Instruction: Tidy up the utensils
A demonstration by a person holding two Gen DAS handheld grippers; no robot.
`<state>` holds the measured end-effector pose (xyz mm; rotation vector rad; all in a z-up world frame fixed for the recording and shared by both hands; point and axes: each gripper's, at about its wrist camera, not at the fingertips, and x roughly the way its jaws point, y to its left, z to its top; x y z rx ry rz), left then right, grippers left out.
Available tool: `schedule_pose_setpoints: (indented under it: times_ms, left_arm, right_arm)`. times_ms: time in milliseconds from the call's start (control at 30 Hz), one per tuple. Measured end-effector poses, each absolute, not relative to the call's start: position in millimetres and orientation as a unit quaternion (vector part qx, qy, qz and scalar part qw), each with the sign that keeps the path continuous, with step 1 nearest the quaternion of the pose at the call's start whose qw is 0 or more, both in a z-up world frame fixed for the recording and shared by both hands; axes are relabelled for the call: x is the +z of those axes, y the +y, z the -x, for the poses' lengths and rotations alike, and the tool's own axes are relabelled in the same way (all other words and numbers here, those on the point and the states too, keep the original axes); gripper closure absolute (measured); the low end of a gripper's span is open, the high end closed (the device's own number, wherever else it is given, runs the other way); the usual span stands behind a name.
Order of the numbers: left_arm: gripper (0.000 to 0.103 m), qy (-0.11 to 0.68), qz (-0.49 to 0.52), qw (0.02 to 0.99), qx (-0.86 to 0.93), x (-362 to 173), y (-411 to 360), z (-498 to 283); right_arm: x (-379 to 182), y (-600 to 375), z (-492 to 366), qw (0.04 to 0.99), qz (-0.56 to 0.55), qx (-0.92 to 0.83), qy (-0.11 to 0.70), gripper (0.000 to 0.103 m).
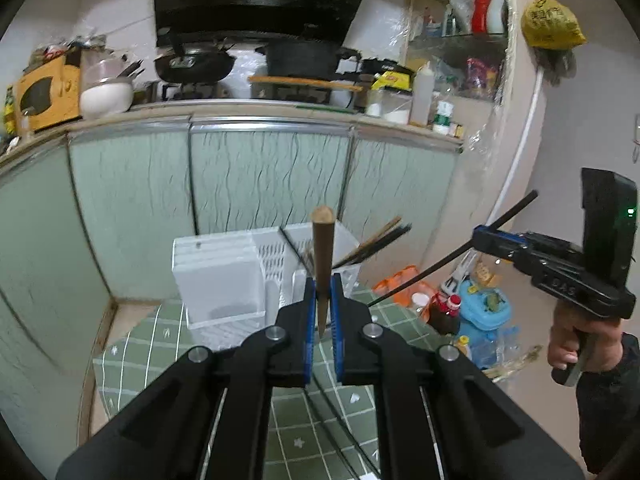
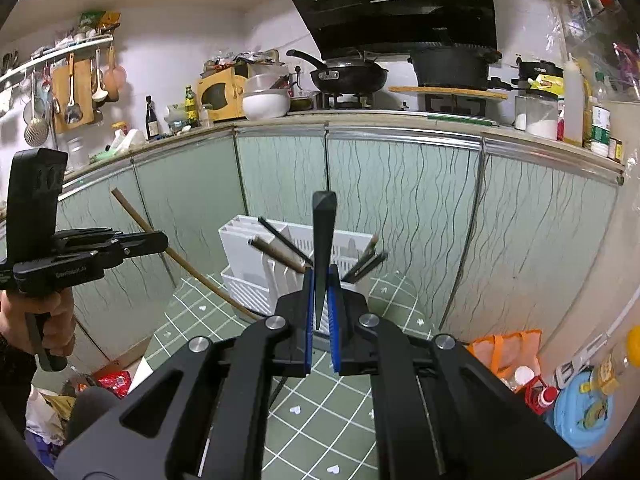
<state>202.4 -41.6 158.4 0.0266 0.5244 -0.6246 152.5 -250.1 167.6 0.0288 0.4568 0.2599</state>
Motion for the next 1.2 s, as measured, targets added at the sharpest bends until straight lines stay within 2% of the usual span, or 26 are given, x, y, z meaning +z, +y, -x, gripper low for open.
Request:
schedule_pose_setpoints:
  times_ms: [200, 400, 933, 967, 1000, 1033, 1067, 1100, 1200]
  left_arm:
    - [0.095, 0.232, -0.036, 0.918, -0.321, 191, -58, -218]
    - [0.095, 0.226, -0.034, 0.914, -0.336, 203, -71, -248]
    - [0.095, 0.263, 0.002, 0.892, -0.369, 164, -92, -330]
    - [0.091, 0.265, 0.005, 0.891, -0.369, 162, -92, -334]
    - [0.086, 0.269, 0.010, 0.890, -0.367, 158, -91, -338]
    - [0.069, 0.274, 0.012, 0.890, -0.363, 155, -91, -340]
    - [0.037, 0.278, 0.011, 0.893, -0.355, 153, -91, -342]
    - [0.026, 0.276, 0.011, 0.898, -0.342, 151, -90, -341]
    - [0.021, 0.268, 0.007, 0.902, -0.337, 149, -86, -339]
  right_arm:
    - [190, -261, -170, 0.966, -0.021, 0.136, 0.221, 0.097]
    - [209, -263, -195, 0.967, -0.012, 0.139, 0.213, 0.097]
    - [179, -277, -285, 0.952, -0.052, 0.173, 0.248, 0.097]
    - [174, -277, -293, 0.947, -0.060, 0.181, 0.259, 0.097]
    - [168, -278, -301, 0.943, -0.067, 0.182, 0.270, 0.092]
    - [165, -278, -305, 0.942, -0.070, 0.180, 0.276, 0.077]
    - [160, -280, -311, 0.941, -0.072, 0.172, 0.283, 0.067]
    - [157, -281, -312, 0.941, -0.073, 0.167, 0.285, 0.047]
    - [152, -285, -310, 0.943, -0.075, 0.158, 0.283, 0.043]
